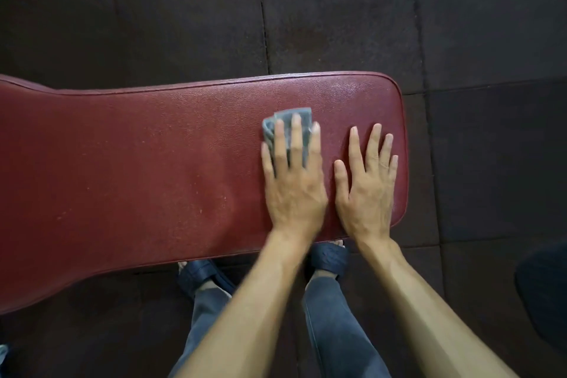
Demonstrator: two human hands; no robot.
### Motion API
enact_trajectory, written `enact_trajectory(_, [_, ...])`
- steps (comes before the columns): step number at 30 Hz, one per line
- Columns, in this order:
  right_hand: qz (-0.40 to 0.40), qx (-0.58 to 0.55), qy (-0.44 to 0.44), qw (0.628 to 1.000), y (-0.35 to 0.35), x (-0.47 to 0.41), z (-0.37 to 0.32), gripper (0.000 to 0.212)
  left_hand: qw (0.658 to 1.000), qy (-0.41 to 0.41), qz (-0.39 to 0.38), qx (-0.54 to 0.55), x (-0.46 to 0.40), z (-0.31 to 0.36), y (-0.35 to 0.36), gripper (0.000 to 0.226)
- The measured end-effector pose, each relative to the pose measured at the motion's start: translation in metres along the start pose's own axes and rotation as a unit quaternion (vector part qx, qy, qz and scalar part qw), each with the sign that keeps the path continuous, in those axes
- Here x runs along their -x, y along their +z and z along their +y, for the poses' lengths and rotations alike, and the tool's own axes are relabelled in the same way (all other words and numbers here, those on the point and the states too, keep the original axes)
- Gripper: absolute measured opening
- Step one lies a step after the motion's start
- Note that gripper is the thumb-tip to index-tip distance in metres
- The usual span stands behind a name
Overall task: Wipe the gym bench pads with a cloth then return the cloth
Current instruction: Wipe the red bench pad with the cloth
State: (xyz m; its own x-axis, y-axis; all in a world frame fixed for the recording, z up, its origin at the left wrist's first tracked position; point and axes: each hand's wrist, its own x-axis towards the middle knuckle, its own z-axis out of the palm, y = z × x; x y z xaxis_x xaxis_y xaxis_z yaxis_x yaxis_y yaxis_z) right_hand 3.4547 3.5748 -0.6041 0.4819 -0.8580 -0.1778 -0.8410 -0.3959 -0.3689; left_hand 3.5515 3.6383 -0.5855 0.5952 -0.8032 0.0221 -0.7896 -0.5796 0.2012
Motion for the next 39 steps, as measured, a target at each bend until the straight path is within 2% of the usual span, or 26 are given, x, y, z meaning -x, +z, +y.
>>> enact_trajectory(4, [-0.002,0.0,0.0,1.0,-0.001,0.001,-0.003,0.058,1.0,0.005,0.008,-0.011,-0.049,-0.079,-0.023,0.052])
enact_trajectory(7, [-0.002,0.001,0.006,1.0,-0.002,0.002,-0.006,0.058,0.999,-0.032,0.011,0.016,-0.003,-0.118,-0.044,0.049])
enact_trajectory(9, [-0.004,0.007,0.012,1.0,-0.001,0.002,-0.01,0.059,0.999,-0.039,0.001,0.015,0.052,-0.105,-0.044,0.055])
enact_trajectory(11, [-0.006,0.016,0.018,1.0,-0.001,0.003,-0.013,0.061,0.999,0.02,-0.035,0.019,0.081,-0.077,-0.035,0.067])
enact_trajectory(12, [-0.006,0.02,0.017,1.0,-0.001,0.002,-0.014,0.061,0.997,0.056,-0.049,0.013,0.077,-0.065,-0.03,0.069])
enact_trajectory(14, [-0.01,0.026,0.007,1.0,-0.002,0.002,-0.013,0.061,0.995,0.091,-0.025,0.022,0.037,-0.05,-0.026,0.064])
enact_trajectory(16, [-0.006,0.025,0.0,1.0,-0.002,-0.002,-0.014,0.061,0.999,0.047,-0.009,0.004,-0.02,-0.067,-0.028,0.063])
enact_trajectory(18, [-0.007,0.022,-0.005,1.0,-0.002,-0.006,-0.019,0.062,0.999,-0.032,-0.001,-0.031,-0.049,-0.11,-0.036,0.061])
enact_trajectory(20, [-0.012,0.02,-0.027,0.999,-0.003,-0.011,-0.03,0.063,0.996,-0.081,0.006,-0.028,-0.035,-0.148,-0.048,0.054])
enact_trajectory(22, [-0.02,0.022,-0.064,0.998,0.0,-0.014,-0.051,0.062,0.996,-0.089,0.02,-0.018,0.013,-0.156,-0.053,0.052])
enact_trajectory(24, [-0.025,0.021,-0.091,0.995,0.007,-0.015,-0.073,0.06,0.997,-0.068,0.011,-0.018,0.066,-0.129,-0.047,0.057])
enact_trajectory(26, [-0.023,0.008,-0.084,0.996,0.011,-0.016,-0.086,0.059,1.0,-0.01,-0.023,0.007,0.091,-0.096,-0.038,0.068])
enact_trajectory(29, [-0.009,-0.004,-0.043,0.999,0.013,-0.017,-0.085,0.059,0.996,0.078,-0.01,0.033,0.041,-0.098,-0.037,0.066])
enact_trajectory(30, [-0.005,-0.009,-0.033,0.999,0.014,-0.016,-0.085,0.058,0.997,0.072,0.0,0.018,0.013,-0.117,-0.041,0.063])
enact_trajectory(32, [0.0,-0.02,-0.017,1.0,0.016,-0.013,-0.089,0.056,1.0,-0.008,0.008,-0.018,-0.033,-0.173,-0.053,0.058])
enact_trajectory(34, [0.01,-0.024,0.004,1.0,0.019,-0.009,-0.099,0.056,0.996,-0.088,0.021,-0.026,-0.036,-0.224,-0.071,0.053])
enact_trajectory(35, [0.013,-0.025,0.014,1.0,0.021,-0.006,-0.105,0.056,0.995,-0.098,0.024,-0.022,-0.02,-0.239,-0.077,0.052])
enact_trajectory(37, [0.013,-0.02,0.025,0.999,0.025,0.002,-0.119,0.056,0.994,-0.099,0.036,-0.016,0.038,-0.231,-0.08,0.052])
enact_trajectory(39, [0.007,-0.012,0.02,1.0,0.029,0.012,-0.13,0.056,0.998,-0.058,0.012,0.0,0.094,-0.19,-0.07,0.061])
